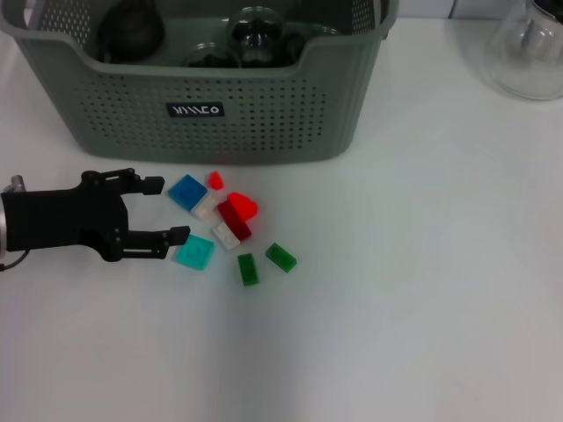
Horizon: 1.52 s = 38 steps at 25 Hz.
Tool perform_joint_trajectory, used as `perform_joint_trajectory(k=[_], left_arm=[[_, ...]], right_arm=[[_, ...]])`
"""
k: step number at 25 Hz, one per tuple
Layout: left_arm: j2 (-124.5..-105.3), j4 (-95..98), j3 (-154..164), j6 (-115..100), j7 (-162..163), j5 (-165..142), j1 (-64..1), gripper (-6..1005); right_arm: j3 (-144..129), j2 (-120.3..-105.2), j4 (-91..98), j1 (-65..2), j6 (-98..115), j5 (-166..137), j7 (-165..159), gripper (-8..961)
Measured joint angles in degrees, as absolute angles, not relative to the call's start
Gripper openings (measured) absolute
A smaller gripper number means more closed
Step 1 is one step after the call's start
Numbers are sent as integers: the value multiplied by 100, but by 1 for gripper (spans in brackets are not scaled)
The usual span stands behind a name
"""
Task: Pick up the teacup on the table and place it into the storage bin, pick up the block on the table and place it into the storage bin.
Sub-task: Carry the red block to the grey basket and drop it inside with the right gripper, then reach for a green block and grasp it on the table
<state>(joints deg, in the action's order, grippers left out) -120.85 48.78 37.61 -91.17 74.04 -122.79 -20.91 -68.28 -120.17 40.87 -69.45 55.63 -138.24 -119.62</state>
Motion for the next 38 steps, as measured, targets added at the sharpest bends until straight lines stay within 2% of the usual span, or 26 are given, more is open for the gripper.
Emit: perform_joint_trajectory(k=[18,21,22,27,32,38], left_arm=[[-12094,4796,3775,-9009,7292,-12284,-2126,859],[-12094,4748,3766,-9008,7279,-12293,-2140,859],[-12094,4746,3766,-9008,7279,-12295,-2140,859],[-12091,4739,3762,-9010,7277,-12309,-2151,858],[-12086,4737,3762,-9008,7270,-12313,-2133,858],[-12088,4737,3761,-9008,7259,-12314,-2118,858]], right_arm=[[-7296,-12043,3840,-6999,5342,-13323,-11728,254],[-7294,-12041,3974,-6959,5398,-13318,-11725,503],[-7283,-12042,4089,-6910,5483,-13304,-11728,519],[-7187,-12010,5493,-6198,6269,-12688,-11726,592],[-6851,-11996,7417,-5064,7392,-11897,-11760,637],[-6582,-11956,8595,-4016,8967,-10796,-11470,752]])
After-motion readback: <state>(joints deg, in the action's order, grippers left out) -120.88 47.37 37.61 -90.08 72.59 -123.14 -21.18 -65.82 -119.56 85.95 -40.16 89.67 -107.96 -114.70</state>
